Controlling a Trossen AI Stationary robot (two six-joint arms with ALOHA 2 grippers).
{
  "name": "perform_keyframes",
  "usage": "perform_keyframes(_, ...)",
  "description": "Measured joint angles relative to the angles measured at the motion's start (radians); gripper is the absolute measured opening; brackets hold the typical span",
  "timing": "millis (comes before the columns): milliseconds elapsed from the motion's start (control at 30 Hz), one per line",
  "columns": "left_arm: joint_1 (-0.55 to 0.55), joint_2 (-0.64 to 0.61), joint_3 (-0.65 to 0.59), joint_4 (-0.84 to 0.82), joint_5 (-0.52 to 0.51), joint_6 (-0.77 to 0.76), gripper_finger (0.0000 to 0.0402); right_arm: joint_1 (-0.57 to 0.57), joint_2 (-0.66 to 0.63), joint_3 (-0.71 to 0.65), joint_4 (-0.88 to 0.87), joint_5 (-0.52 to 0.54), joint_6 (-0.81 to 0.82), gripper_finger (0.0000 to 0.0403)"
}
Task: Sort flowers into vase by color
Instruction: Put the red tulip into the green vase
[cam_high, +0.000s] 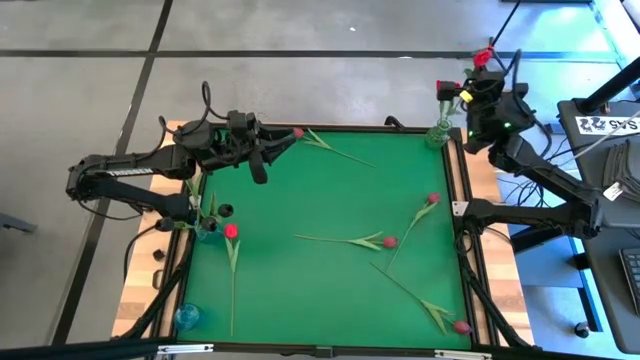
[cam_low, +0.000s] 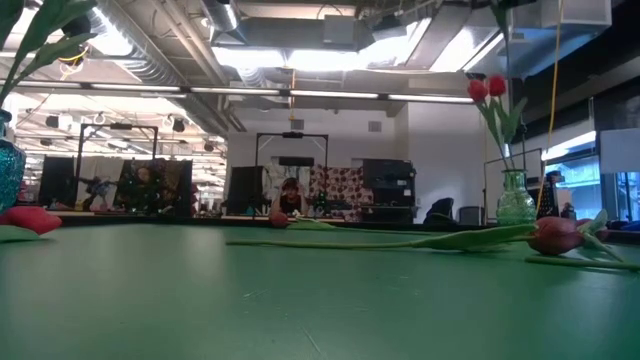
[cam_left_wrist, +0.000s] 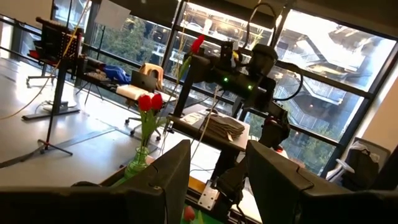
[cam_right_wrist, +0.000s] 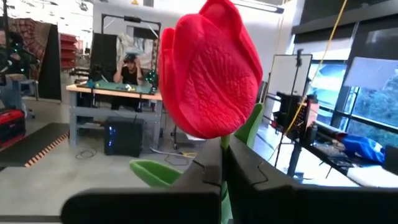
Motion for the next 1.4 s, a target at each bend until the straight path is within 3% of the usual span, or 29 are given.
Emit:
perform_keyframes(200,0.000,0.000,0.000,-0.001,0.000,0.001,0.0151,0.000,-0.020,-0.108,0.048,0.001,0.072,0.0001)
perform_keyframes(667,0.000,0.000,0.000,-0.003,0.000,-0.007,0.0151,0.000,-0.048,-0.260,0.185,0.019,0.070,0.0001)
perform_keyframes(1067,0.000,0.000,0.000,-0.003,-0.022,-0.007,0.0151,-0.048,-0.052,-0.269,0.310,-0.018,-0.107,0.0001)
perform_keyframes(1200,0.000,0.000,0.000,-0.003,-0.023,-0.007,0.0151,-0.110,-0.053,-0.323,0.327,-0.080,-0.040,0.0001)
perform_keyframes(1400,0.000,0.000,0.000,-0.003,-0.024,-0.007,0.0151,-0.147,-0.052,-0.384,0.327,-0.089,0.072,0.0003)
